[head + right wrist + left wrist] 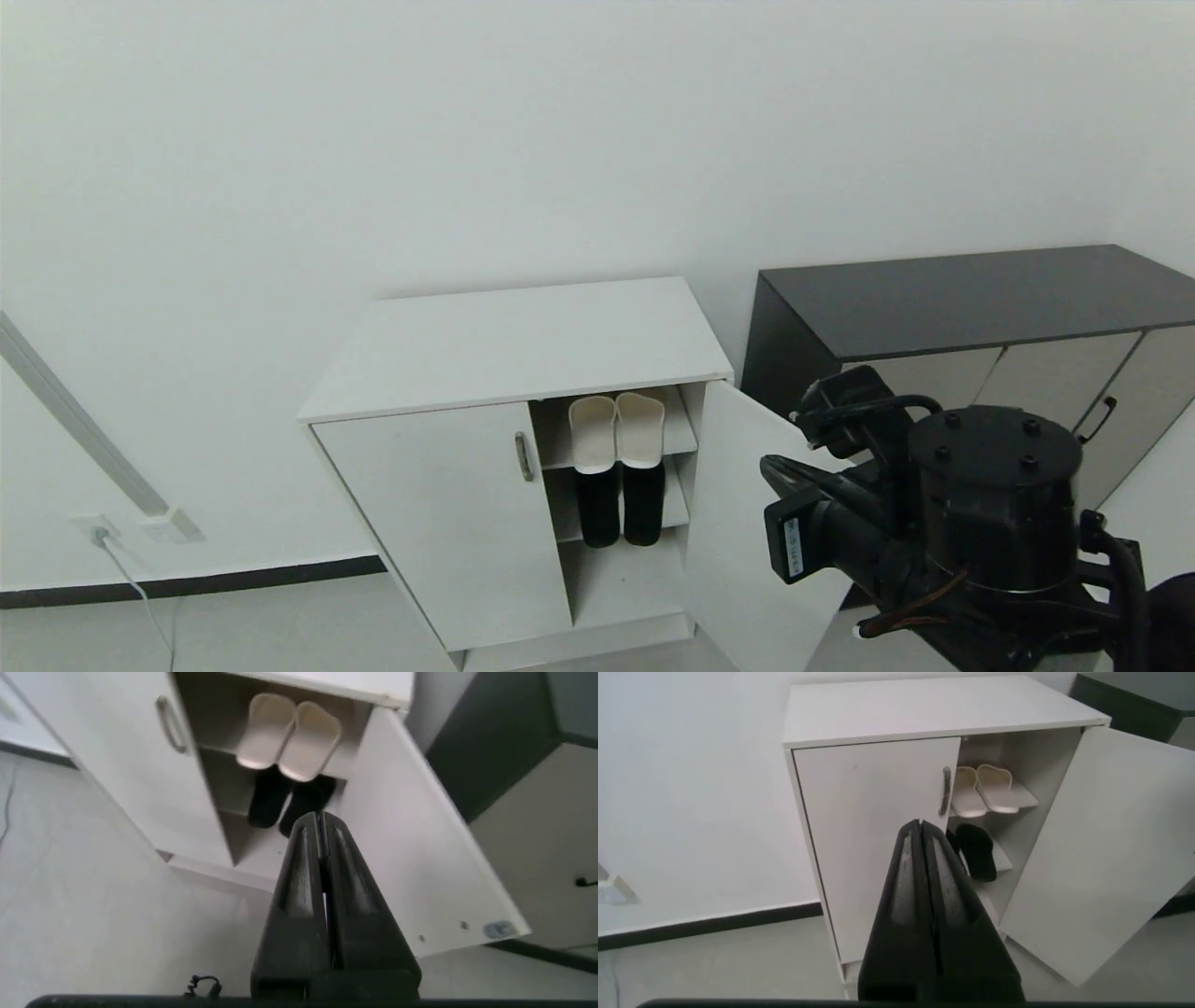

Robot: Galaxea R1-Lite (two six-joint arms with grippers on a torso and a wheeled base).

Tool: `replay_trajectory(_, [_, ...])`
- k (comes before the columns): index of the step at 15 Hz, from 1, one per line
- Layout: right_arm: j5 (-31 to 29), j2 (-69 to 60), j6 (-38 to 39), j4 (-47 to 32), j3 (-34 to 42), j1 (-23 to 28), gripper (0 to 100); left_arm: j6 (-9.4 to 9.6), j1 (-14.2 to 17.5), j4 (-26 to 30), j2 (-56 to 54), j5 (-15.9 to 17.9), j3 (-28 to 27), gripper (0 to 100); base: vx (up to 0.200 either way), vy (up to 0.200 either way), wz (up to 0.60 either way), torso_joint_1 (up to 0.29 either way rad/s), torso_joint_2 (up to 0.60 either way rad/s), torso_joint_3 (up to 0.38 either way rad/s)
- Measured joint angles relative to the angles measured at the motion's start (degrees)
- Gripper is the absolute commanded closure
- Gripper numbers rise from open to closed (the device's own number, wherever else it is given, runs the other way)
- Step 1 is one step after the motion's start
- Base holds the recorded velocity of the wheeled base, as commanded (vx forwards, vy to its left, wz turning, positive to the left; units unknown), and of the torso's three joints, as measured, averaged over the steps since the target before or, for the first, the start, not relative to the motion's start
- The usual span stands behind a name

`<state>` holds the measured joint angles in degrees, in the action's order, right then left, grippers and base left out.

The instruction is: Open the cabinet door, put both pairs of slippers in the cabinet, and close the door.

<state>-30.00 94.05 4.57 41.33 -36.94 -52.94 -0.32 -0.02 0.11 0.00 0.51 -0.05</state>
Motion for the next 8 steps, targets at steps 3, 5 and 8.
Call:
replay_trajectory(3, [0.0,0.0,0.0,0.1,0.1,0.0,100,-0.04,0.0,0.0,0.0,0.0,0.0,100,-0.067,0.000,0.00,-0.007,0.00,0.002])
replay_trajectory(5, [0.0,0.2,0.0,0.4,0.1,0.3,100,-0.09,0.0,-0.1,0.0,0.0,0.0,100,0.000,0.000,0.00,0.000,0.00,0.000])
replay_trajectory(8, [0.0,1.1,0.0,1.5,-0.7,1.9,100,-0.06,0.0,0.0,0.0,0.0,0.0,100,0.000,0.000,0.00,0.000,0.00,0.000])
